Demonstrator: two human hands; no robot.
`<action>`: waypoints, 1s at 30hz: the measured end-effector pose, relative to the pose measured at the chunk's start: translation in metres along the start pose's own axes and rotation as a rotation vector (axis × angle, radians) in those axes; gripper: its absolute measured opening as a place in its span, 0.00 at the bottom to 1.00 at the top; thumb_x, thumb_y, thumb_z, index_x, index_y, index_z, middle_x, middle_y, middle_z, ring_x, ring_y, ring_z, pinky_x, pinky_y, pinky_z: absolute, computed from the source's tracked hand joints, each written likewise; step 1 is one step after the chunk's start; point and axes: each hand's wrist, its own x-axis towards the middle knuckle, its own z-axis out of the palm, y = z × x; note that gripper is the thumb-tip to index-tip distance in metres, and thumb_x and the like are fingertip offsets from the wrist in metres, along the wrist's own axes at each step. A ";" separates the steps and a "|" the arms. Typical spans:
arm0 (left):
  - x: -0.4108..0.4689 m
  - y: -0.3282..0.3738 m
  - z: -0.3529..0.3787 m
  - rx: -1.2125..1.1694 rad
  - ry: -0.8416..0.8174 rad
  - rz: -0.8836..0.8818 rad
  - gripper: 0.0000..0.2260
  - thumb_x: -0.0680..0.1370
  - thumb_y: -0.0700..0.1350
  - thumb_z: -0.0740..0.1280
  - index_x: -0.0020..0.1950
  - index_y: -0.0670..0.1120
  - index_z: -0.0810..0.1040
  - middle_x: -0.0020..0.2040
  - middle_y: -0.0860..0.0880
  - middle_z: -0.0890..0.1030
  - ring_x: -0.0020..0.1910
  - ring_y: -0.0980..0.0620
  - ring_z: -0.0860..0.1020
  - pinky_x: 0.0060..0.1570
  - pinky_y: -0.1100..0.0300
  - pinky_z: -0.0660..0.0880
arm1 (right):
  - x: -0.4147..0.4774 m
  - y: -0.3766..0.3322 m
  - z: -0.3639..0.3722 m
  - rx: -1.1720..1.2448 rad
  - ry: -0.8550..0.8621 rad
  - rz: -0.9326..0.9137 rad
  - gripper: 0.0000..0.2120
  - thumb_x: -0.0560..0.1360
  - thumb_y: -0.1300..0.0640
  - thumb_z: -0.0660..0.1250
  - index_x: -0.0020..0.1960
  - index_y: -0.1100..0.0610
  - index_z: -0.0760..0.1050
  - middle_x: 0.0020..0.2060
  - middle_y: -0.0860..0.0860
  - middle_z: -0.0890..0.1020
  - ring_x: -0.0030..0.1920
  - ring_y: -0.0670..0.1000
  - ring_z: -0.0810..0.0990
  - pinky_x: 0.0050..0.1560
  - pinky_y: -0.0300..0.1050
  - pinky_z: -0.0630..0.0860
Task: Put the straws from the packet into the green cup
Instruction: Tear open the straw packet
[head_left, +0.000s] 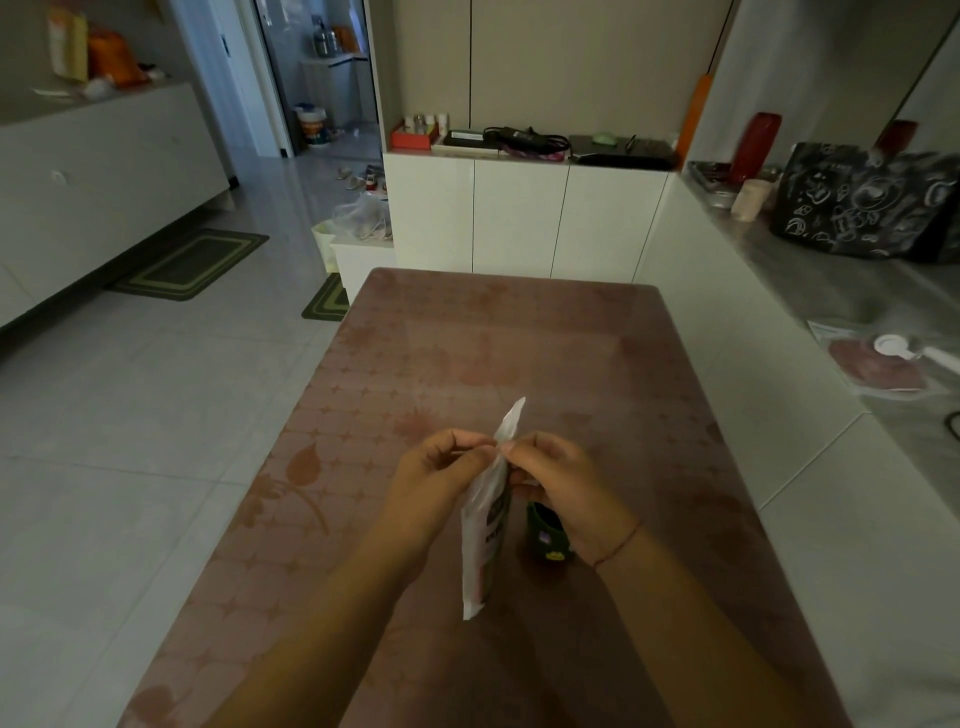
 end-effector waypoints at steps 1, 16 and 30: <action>0.000 0.001 0.001 0.026 0.016 0.002 0.04 0.77 0.43 0.68 0.48 0.46 0.82 0.43 0.50 0.85 0.41 0.55 0.83 0.38 0.68 0.76 | 0.000 -0.001 0.000 0.000 0.004 -0.005 0.06 0.75 0.57 0.64 0.44 0.59 0.75 0.44 0.58 0.76 0.47 0.54 0.75 0.52 0.48 0.74; 0.000 0.012 0.015 0.297 0.168 0.059 0.07 0.75 0.40 0.70 0.37 0.47 0.82 0.34 0.50 0.85 0.32 0.55 0.83 0.31 0.65 0.78 | 0.003 0.018 -0.005 -0.024 0.031 -0.263 0.09 0.75 0.61 0.64 0.37 0.58 0.76 0.30 0.46 0.76 0.33 0.42 0.76 0.37 0.33 0.74; -0.005 0.007 0.022 0.151 0.266 0.008 0.08 0.75 0.39 0.70 0.37 0.47 0.82 0.33 0.50 0.85 0.32 0.52 0.84 0.32 0.62 0.80 | 0.013 0.031 -0.009 0.018 -0.017 -0.328 0.09 0.74 0.59 0.65 0.36 0.51 0.78 0.32 0.45 0.80 0.37 0.43 0.79 0.41 0.35 0.76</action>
